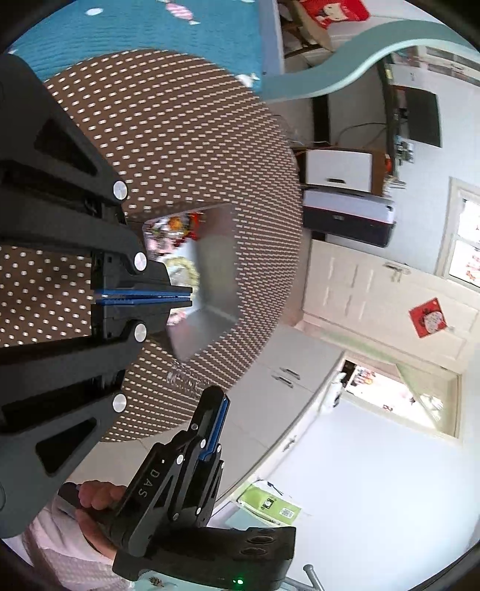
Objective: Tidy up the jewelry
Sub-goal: 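Lower both chains into the box and open both grippers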
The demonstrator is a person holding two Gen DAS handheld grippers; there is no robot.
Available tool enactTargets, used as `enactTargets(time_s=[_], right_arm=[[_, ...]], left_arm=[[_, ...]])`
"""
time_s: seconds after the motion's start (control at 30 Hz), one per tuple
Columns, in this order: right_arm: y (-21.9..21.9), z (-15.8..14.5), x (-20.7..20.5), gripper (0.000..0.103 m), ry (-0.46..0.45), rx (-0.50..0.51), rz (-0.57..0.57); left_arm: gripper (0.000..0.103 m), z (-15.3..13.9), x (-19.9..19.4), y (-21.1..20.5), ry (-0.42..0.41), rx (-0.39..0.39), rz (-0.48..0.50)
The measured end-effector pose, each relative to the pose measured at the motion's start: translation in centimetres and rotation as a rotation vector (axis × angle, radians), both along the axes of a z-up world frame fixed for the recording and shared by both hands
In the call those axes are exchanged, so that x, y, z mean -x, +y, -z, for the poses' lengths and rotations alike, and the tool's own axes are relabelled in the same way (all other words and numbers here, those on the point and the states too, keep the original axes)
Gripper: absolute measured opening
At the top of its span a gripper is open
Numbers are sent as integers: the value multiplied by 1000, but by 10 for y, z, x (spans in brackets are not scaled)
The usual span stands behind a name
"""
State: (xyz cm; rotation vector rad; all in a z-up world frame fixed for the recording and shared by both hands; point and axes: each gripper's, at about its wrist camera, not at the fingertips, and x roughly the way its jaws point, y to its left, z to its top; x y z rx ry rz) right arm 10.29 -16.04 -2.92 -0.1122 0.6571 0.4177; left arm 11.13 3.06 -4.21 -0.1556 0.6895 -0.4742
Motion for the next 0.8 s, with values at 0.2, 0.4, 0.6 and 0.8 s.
enactTargets(time_s=[0.2, 0.4, 0.6, 0.8], right_arm=[[10, -17, -13, 10, -62, 10, -30], [20, -7, -33, 11, -33, 8, -67], [13, -5, -34, 41, -26, -5, -36], [-4, -15, -22, 66, -65, 7, 64]], left_arm=[[0, -23, -14, -8, -59, 2, 7], [1, -20, -42, -15, -32, -16, -12], [27, -12, -54, -17, 2, -75, -93], [54, -17, -42, -5, -16, -119, -192]])
